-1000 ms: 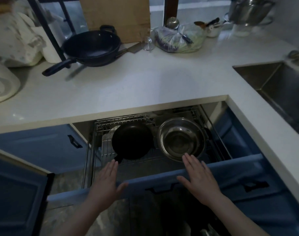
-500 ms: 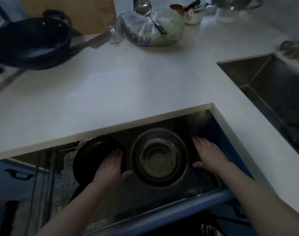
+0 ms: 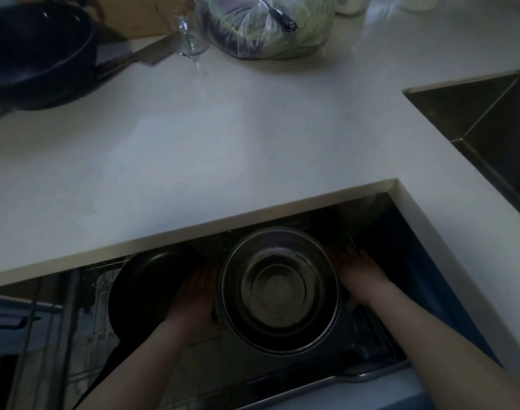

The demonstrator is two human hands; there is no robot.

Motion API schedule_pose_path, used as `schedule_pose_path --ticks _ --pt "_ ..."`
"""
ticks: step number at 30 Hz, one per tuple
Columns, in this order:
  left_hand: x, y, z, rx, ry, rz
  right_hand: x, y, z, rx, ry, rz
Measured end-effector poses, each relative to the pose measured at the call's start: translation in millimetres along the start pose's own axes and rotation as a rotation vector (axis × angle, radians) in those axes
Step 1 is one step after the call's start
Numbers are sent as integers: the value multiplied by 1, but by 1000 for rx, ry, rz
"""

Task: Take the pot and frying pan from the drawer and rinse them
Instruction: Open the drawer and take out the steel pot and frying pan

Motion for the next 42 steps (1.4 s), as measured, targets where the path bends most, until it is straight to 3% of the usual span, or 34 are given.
schedule_pose_path --ticks 9,19,23,34,37,42 --pt "18 2 -14 -32 -9 -34 18 3 -15 -127 2 -49" --pt "21 -3 -21 -185 -68 -99 29 -6 -27 49 2 -17" --pt "22 4 -23 -150 -10 -95 30 -9 -27 68 18 6" --pt "-3 18 8 -109 -63 -134 -3 -9 22 143 34 33" --pt "-21 15 22 -88 -84 -215 -26 -7 40 208 56 39" --pt "-65 24 44 -199 -42 -264 -61 4 63 240 127 61"
Point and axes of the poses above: each hand's wrist, its own x-axis towards the middle knuckle, its own z-axis out of the back of the hand, y = z × x, the point moved 2 cm from there along x, towards the middle knuckle, and after that the axes turned 13 degrees about -z, right-handed, at the moved point
